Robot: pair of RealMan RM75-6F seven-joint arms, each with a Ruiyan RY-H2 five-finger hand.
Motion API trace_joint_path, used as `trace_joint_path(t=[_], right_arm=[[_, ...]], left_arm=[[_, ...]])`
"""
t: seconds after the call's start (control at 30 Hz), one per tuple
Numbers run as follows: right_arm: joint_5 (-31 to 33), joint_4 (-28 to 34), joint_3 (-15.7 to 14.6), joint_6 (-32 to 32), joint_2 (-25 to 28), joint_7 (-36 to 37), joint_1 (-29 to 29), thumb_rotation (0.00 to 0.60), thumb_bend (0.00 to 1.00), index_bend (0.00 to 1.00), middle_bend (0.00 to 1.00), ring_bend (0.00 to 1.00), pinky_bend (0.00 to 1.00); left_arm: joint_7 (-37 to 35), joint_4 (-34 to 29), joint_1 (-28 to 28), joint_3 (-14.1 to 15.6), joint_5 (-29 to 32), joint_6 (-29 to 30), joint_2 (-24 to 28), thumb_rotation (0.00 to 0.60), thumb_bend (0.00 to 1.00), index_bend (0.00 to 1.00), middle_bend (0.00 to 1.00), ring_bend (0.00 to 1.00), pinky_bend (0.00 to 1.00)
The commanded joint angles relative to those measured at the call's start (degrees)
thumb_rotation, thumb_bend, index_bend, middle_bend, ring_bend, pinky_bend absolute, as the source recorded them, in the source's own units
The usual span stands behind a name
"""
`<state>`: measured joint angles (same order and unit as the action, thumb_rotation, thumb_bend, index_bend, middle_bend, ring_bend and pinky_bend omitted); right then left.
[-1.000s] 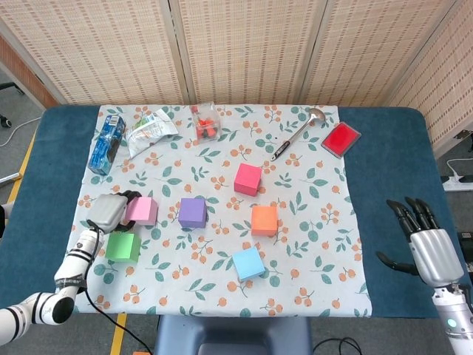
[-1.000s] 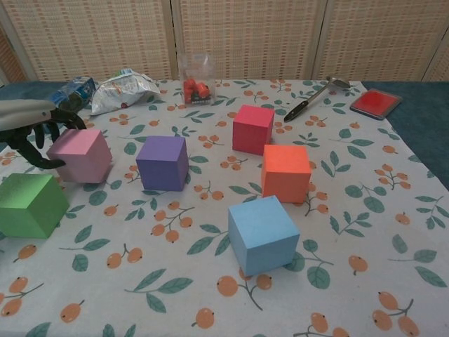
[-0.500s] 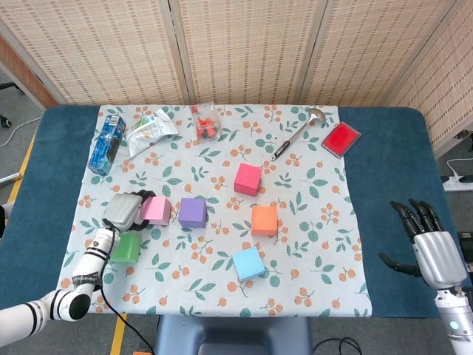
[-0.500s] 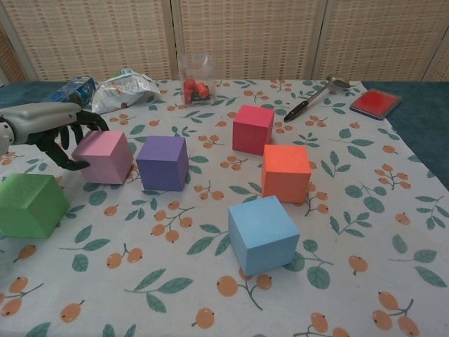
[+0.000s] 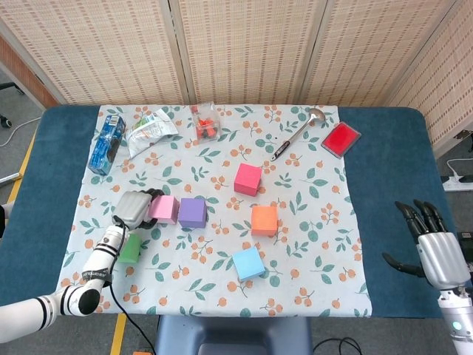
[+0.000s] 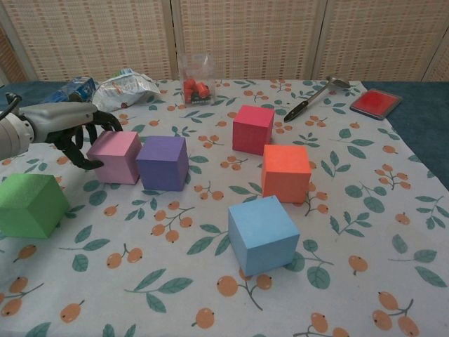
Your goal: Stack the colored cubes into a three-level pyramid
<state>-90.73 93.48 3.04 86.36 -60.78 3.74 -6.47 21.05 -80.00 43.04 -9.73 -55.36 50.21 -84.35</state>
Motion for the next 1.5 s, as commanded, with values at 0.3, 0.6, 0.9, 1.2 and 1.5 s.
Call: trace_joint_path(t=[0.3,0.6,0.9,1.2,1.5], right_arm=[[0.2,-0.6,0.1,-0.1,-0.1,0.6,0.0,0.493,0.05,0.0,0.13,0.04,0.05],[0.3,-1.0,0.1,-0.2,-0.1,1.2,0.1,0.492,0.05,0.0,0.13,0.04,0.05],[0.5,-1.5,0.2,-0.1,-0.1,1.8,0.2,0.491,0.05,0.0,0.13,0.04,0.05],[0.6,-2.0,0.2,-0.1,-0.2,2.3,0.3,0.493,0.05,0.0,0.13,0.03,0.05],[0.6,-2.1,0.1,0.0,-0.1,2.6,0.5,0.493,0.05,0.0,0.13,0.04,0.05]], left_arm=[[1.8,-1.3,0.9,0.1,2.2,-0.1,-0.2,0.6,0.35,0.33,0.38,0.36,0.43],[2.5,-1.8,1.6,0.1,3.6,-0.1,-0.4,0.6,0.35,0.32,0.38,0.36,0.43],[3.3,-2.4,2.4,0.2,5.1,-0.1,-0.5,0.6,0.35,0.3,0.37,0.36,0.43],[3.6,-2.2,3.0,0.3,6.2,0.1,-0.8,0.6,0.35,0.3,0.36,0.36,0.43],[3.7,-2.5,3.2,0.7,6.6,0.3,-0.9,0.6,0.35,0.3,0.36,0.36,0.42]])
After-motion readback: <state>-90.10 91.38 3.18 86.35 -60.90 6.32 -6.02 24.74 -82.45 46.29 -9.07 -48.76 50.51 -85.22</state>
